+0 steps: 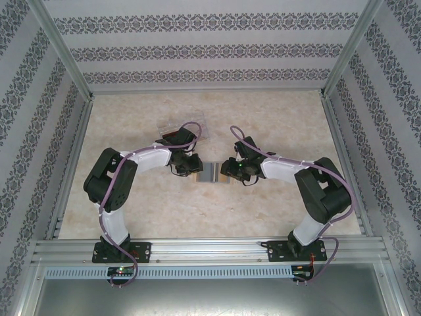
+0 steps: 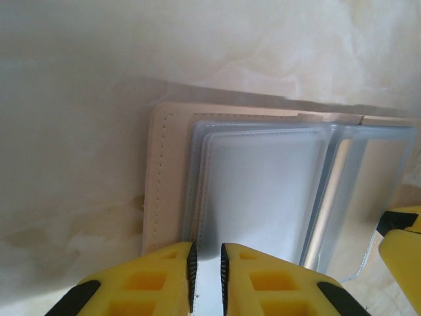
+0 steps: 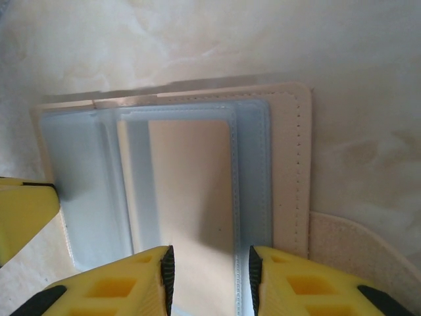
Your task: Take the credit cards out of the card holder
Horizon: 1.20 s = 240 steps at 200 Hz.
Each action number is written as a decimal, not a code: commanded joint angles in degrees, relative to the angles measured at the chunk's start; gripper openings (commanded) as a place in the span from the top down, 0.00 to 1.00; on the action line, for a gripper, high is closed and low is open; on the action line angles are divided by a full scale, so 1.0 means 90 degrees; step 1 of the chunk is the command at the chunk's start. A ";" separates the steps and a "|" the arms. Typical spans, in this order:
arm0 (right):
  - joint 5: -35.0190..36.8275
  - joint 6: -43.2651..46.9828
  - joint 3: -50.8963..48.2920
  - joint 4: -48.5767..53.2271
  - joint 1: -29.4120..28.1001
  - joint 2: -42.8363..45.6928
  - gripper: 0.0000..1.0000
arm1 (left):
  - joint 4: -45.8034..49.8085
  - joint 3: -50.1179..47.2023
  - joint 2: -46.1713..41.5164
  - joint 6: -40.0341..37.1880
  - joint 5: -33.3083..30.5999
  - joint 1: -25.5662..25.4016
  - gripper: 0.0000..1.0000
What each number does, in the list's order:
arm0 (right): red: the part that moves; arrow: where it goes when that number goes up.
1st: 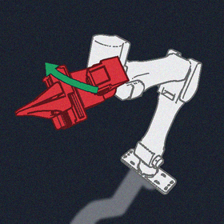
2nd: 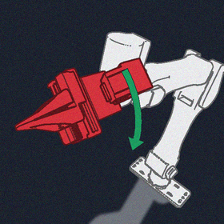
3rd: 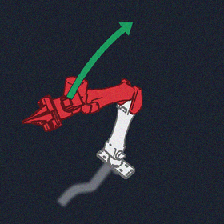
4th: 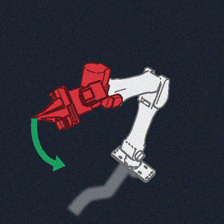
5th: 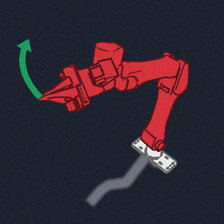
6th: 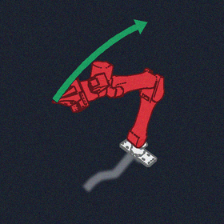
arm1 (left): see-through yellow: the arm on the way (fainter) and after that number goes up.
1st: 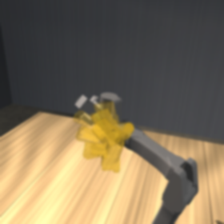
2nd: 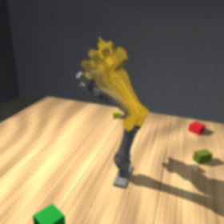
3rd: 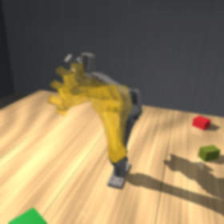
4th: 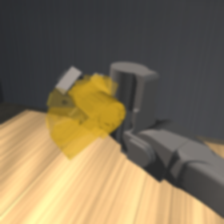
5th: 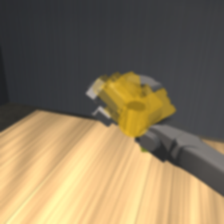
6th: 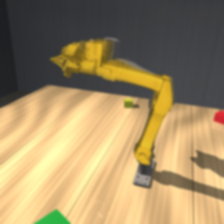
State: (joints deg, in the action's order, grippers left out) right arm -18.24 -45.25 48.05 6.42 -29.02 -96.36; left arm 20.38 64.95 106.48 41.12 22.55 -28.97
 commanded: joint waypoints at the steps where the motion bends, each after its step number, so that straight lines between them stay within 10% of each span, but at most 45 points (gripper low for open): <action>1: -0.0067 0.0019 0.0187 0.0061 0.0021 -0.0205 0.62 | 0.0177 -0.0095 0.0193 -0.0107 0.0058 0.0006 0.80; 163: -0.1677 -0.0386 0.0384 -0.1403 -0.0110 -0.0280 0.59 | 0.0040 -0.0204 0.0031 -0.0011 0.0113 0.0006 0.81; 240: -0.1679 -0.0462 0.0746 -0.1511 -0.0266 -0.0793 0.56 | 0.0245 -0.0833 -0.1047 0.0421 -0.1043 0.0366 0.80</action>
State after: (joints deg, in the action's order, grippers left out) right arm -32.69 -48.77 53.74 -6.26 -31.03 -102.96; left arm 20.51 59.42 100.12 42.92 17.87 -27.49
